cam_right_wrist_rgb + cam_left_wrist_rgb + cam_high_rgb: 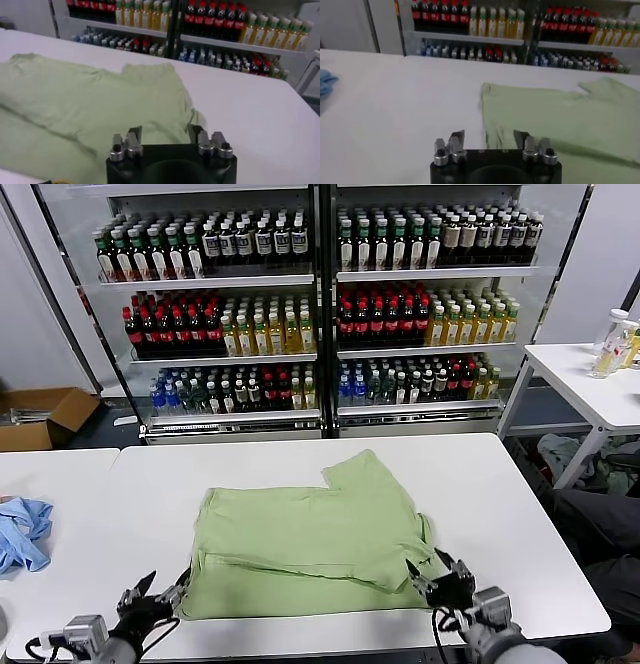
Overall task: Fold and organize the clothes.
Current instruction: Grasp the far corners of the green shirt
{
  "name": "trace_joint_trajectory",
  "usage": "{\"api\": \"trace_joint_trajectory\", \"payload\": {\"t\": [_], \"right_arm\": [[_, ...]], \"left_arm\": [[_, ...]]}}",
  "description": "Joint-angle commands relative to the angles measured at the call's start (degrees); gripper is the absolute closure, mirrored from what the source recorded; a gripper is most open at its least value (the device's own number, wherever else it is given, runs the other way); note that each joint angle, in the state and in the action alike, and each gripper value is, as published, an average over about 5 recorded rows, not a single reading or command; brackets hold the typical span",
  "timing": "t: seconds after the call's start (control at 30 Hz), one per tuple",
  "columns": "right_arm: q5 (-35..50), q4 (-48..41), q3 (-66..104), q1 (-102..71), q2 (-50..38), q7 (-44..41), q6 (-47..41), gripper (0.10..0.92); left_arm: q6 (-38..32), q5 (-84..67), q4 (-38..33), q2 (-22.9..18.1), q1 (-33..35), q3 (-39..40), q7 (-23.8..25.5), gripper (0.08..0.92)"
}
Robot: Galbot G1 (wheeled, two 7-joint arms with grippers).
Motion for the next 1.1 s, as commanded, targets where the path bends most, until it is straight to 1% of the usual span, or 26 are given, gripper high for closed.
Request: {"api": "trace_joint_trajectory", "payload": {"t": [0.03, 0.07, 0.13, 0.3, 0.47, 0.77, 0.97, 1.1], "right_arm": [[2.87, -14.48, -8.53, 23.54, 2.03, 0.42, -0.47, 0.220], [2.92, -16.37, -9.76, 25.94, 2.56, 0.43, -0.48, 0.212], [3.17, -20.36, -11.94, 29.92, 3.73, 0.46, -0.37, 0.205], [4.31, -29.02, -15.64, 36.51, 6.94, 0.34, -0.33, 0.203], [5.15, -36.60, -17.31, 41.42, 9.97, -0.17, -0.69, 0.203], [5.12, -48.38, -19.38, 49.11, 15.03, -0.61, -0.74, 0.202], [3.51, -55.49, -20.07, 52.37, 18.23, -1.23, -0.26, 0.203], [3.07, -58.63, -20.33, 53.30, 19.67, -1.48, -0.24, 0.202]], "left_arm": [[-0.47, -2.60, 11.39, 4.78, -18.36, 5.17, -2.05, 0.236], [-0.31, -2.61, 12.83, 5.11, -20.30, 5.92, -2.17, 0.209], [-0.13, -2.61, 15.92, 5.83, -24.10, 7.58, -2.49, 0.186], [0.35, -2.14, 23.14, 7.08, -32.05, 12.56, -2.95, 0.178], [1.49, -0.46, 30.02, 6.74, -38.78, 17.69, -4.10, 0.177], [2.59, 1.98, 37.68, 4.43, -45.83, 23.46, -4.43, 0.177], [2.59, 2.56, 41.30, 2.94, -48.74, 25.31, -4.26, 0.177], [2.52, 2.80, 42.77, 1.76, -49.92, 26.09, -4.17, 0.177]]}}
